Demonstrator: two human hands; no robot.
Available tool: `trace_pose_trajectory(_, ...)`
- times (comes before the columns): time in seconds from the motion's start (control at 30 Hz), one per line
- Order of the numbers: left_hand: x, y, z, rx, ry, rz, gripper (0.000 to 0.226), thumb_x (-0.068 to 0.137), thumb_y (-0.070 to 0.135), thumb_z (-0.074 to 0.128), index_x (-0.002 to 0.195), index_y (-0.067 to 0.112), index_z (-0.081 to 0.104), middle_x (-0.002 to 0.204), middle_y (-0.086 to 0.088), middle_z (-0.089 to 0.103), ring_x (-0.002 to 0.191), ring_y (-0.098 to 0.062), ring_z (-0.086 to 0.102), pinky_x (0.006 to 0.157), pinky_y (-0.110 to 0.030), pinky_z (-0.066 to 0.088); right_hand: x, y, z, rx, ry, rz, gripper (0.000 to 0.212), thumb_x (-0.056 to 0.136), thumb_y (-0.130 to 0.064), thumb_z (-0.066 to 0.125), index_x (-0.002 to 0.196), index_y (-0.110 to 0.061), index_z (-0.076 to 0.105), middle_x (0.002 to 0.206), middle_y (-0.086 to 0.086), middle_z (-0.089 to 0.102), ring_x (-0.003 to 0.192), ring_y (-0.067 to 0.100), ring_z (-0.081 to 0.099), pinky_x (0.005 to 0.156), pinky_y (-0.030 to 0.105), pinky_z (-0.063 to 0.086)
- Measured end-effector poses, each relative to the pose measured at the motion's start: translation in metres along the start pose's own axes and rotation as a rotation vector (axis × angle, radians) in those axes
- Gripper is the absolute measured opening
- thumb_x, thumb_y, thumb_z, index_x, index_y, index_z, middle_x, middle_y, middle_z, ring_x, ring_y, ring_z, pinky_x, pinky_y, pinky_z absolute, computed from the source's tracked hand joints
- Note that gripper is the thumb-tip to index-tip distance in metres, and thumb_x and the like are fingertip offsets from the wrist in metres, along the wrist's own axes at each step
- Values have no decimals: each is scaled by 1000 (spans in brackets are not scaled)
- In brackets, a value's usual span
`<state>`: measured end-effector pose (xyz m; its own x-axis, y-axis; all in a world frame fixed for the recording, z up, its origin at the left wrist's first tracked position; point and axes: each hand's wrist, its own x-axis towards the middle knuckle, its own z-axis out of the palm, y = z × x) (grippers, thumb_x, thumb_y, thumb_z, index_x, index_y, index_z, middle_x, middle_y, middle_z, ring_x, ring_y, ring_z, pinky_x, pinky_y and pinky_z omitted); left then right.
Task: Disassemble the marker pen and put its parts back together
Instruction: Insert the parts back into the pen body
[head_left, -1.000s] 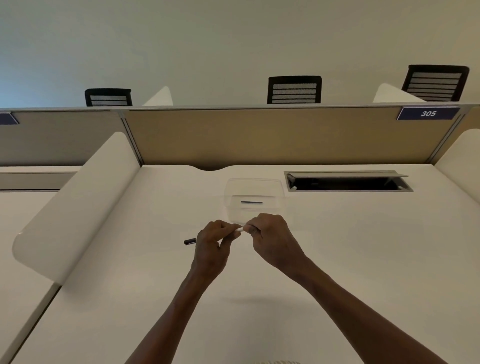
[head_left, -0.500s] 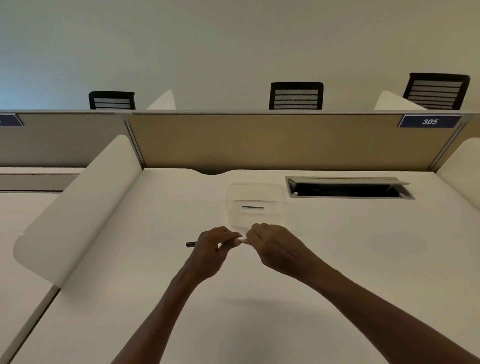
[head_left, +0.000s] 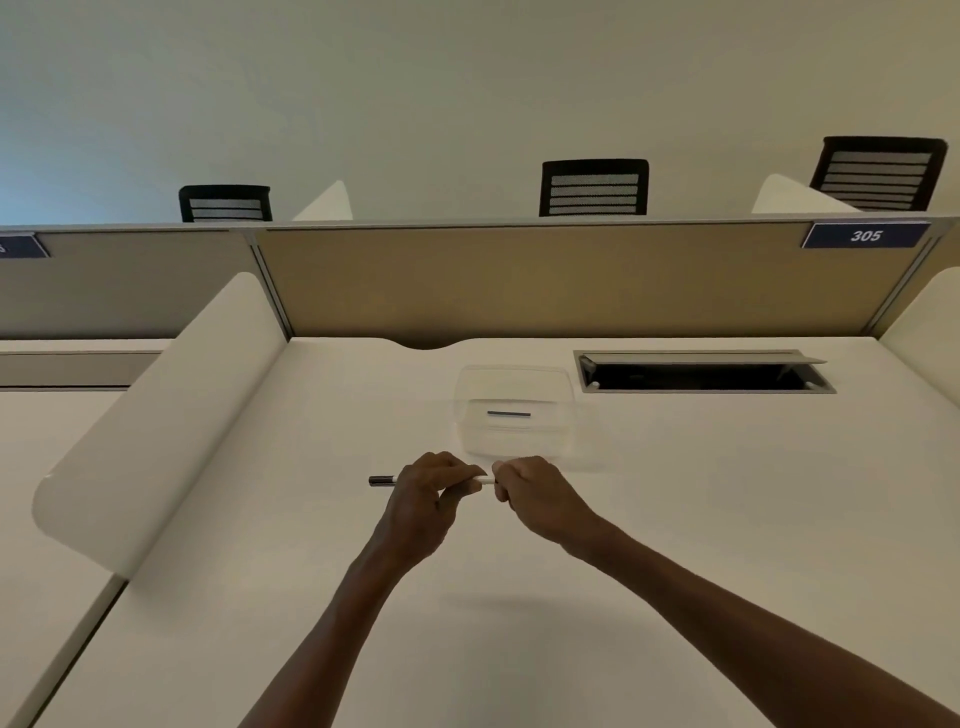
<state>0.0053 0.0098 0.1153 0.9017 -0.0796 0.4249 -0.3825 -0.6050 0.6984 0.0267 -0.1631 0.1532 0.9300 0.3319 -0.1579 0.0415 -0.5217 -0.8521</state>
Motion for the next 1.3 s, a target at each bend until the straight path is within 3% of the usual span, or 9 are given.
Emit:
trace_pose_trajectory(0.23,6,2,-2,-47,-91,-34,18,86,2,70,99,11,78,84,1,71,84,-16,62,75,-32,49,-1,25,-15,-866,150,-630,32,101,-35,39,74,-18,42,60,-2,49,47,19,35,46,31,25)
trace_pose_trajectory(0.33,5,4,-3,-54,-92,-5,17,86,2,70,99,10,78,85,-1,72,84,-19,63,74,-36,51,-3,22,-10,-713,140,-539,32,101,-30,41,70,-20,41,57,-1,50,49,20,39,48,33,28)
trace_pose_trajectory(0.53,1,-1,-4,-27,-62,40,21,85,4,70,100,17,78,85,7,71,83,-8,59,72,-34,50,-4,3,7,373,-45,187,40,95,-25,42,55,-18,41,45,-6,31,36,10,23,38,20,20)
trace_pose_trajectory(0.67,4,1,-4,11,19,50,24,83,5,73,103,20,77,90,14,68,87,-9,61,75,-32,51,-2,-3,8,183,48,82,45,99,-27,42,55,-18,45,47,-8,38,38,6,30,42,20,25)
trace_pose_trajectory(0.8,0,10,1,16,355,-84,36,74,10,83,109,15,73,103,5,72,94,-8,64,84,-20,50,0,1,13,-112,267,-144,44,102,-28,40,60,-20,50,49,-10,45,44,3,43,50,22,30)
trace_pose_trajectory(0.9,-4,22,8,-300,552,-534,21,82,25,78,101,20,71,91,6,73,88,-13,70,82,-25,55,-2,8,17,-240,381,-267,37,103,-28,40,71,-15,53,52,-10,47,51,12,47,54,31,35)
trace_pose_trajectory(1.0,1,29,10,-934,453,-844,26,84,25,75,99,3,73,94,-10,77,90,-20,74,82,-31,59,-6,13,21,-382,378,-378,33,102,-28,39,79,-11,54,66,2,62,62,24,57,57,39,45)
trace_pose_trajectory(1.1,6,34,7,-1278,380,-910,19,83,14,74,93,-2,73,89,-14,76,88,-22,74,74,-28,60,-7,17,21,-497,374,-419,31,102,-29,40,82,-10,56,71,5,64,62,25,56,56,41,46)
trace_pose_trajectory(1.3,11,37,10,-1394,422,-858,20,81,7,69,97,-5,69,82,-12,75,79,-20,74,68,-28,61,0,6,12,-232,313,-309,39,102,-25,44,63,-20,46,49,-9,42,45,8,42,48,23,29)
